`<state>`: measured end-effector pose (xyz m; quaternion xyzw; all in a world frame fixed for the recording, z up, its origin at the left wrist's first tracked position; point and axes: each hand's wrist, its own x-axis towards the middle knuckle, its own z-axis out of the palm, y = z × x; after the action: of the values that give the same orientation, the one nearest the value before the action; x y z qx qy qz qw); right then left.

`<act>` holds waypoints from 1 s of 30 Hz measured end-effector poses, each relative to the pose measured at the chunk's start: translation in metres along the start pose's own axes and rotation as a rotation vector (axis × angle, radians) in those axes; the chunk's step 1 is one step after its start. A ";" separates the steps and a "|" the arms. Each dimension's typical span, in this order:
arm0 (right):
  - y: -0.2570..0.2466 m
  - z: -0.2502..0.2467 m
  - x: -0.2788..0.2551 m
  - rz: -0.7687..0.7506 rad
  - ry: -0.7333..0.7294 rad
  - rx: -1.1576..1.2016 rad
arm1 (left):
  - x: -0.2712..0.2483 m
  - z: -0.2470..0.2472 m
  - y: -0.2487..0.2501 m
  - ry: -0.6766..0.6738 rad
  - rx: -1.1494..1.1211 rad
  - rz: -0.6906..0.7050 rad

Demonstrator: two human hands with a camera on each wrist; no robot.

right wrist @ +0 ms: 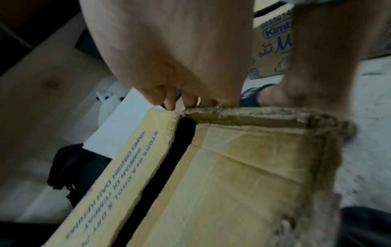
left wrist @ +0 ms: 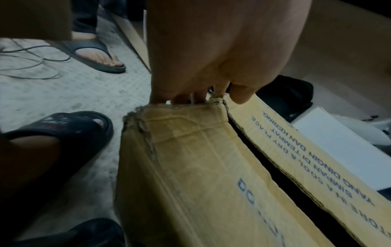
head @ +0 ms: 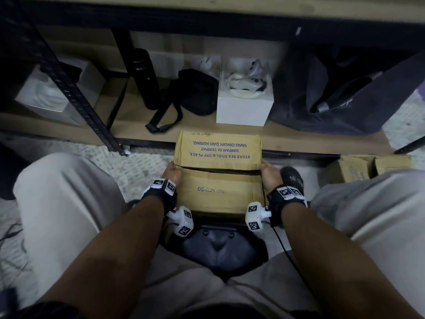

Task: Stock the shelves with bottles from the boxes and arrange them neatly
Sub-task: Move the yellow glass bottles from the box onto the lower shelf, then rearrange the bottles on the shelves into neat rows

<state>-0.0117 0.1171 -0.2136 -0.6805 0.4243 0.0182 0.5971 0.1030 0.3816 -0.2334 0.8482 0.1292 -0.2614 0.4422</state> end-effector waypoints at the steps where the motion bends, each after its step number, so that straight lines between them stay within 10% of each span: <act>1: 0.002 0.004 0.002 0.008 0.038 -0.006 | 0.003 -0.001 -0.005 0.005 -0.007 0.000; 18: 0.025 0.027 0.049 0.188 0.316 -0.226 | 0.024 0.004 -0.023 0.070 0.084 -0.040; 25: -0.089 -0.012 0.004 0.441 -0.108 -0.425 | 0.000 -0.059 0.064 -0.193 0.298 -0.156; 30: -0.207 -0.004 -0.045 0.347 -0.142 -0.369 | -0.045 -0.100 0.171 -0.244 0.216 -0.051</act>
<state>0.0810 0.1235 -0.0235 -0.6919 0.4814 0.2450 0.4791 0.1756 0.3649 -0.0442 0.8491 0.0673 -0.3862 0.3540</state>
